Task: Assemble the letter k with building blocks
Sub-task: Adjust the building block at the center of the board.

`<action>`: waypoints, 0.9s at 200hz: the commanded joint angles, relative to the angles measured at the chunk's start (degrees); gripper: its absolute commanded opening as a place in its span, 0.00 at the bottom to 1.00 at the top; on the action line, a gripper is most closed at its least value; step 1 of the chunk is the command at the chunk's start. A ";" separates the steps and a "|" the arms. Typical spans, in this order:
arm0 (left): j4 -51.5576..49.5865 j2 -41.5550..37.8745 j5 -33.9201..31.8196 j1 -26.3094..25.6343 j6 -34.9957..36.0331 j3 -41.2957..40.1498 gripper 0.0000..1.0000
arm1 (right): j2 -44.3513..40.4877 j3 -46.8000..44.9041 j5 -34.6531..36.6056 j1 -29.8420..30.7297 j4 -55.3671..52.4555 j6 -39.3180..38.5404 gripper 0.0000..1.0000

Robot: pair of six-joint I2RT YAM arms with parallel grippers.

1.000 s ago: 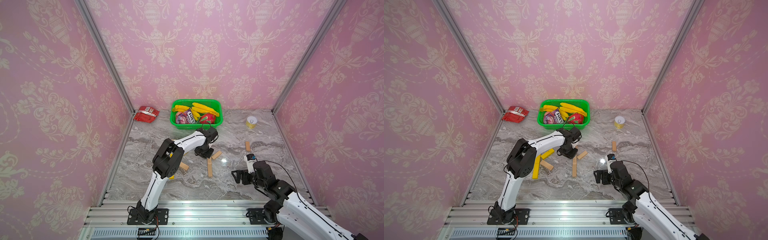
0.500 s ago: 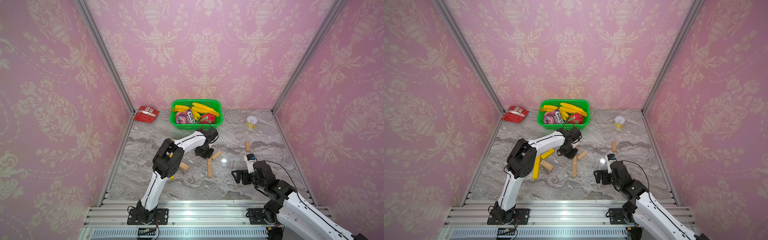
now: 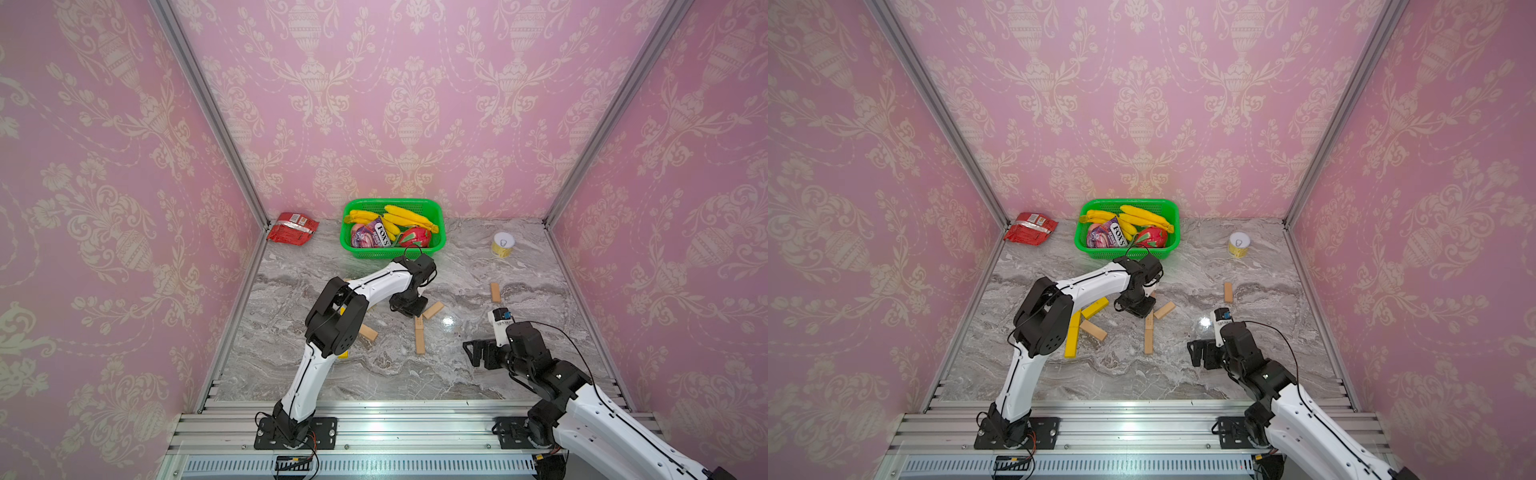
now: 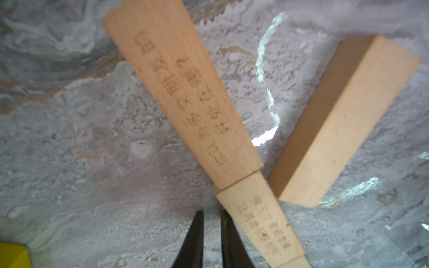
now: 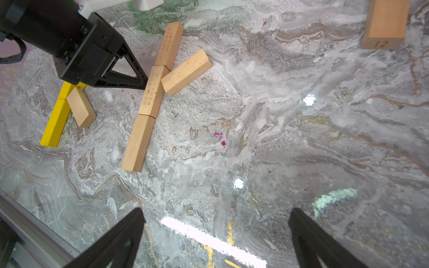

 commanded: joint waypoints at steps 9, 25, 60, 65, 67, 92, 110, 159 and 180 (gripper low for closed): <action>-0.80 1.25 0.83 -0.58 0.19 1.41 0.18 | -0.62 -0.81 -0.54 -0.52 0.35 0.98 1.00; -0.84 1.27 0.93 -0.58 0.54 1.68 0.18 | -0.68 -0.90 -0.55 -0.52 0.30 0.93 1.00; -1.75 1.78 -0.30 -0.61 0.65 2.31 0.18 | -0.61 -0.82 -0.53 -0.52 0.30 1.02 1.00; -1.69 1.70 -0.39 -0.65 0.80 2.28 0.18 | -0.63 -0.92 -0.58 -0.52 0.25 1.01 1.00; -1.68 1.65 -0.51 -0.61 0.83 2.28 0.18 | -0.63 -0.94 -0.54 -0.57 0.26 1.03 1.00; -2.23 1.76 -1.64 -0.60 0.29 2.28 0.18 | -0.65 -0.94 -0.56 -0.52 0.32 1.06 1.00; -3.26 1.97 -3.30 -0.60 -0.01 2.77 0.18 | -0.62 -0.85 -0.55 -0.55 0.32 0.92 1.00; -4.40 0.94 -6.38 -0.44 -0.65 3.50 0.18 | -0.97 -0.90 -0.28 -0.57 0.11 1.12 1.00; -3.97 -0.73 -6.03 -0.25 -0.41 3.42 0.20 | -1.45 -0.99 -0.09 -0.58 -0.01 1.24 1.00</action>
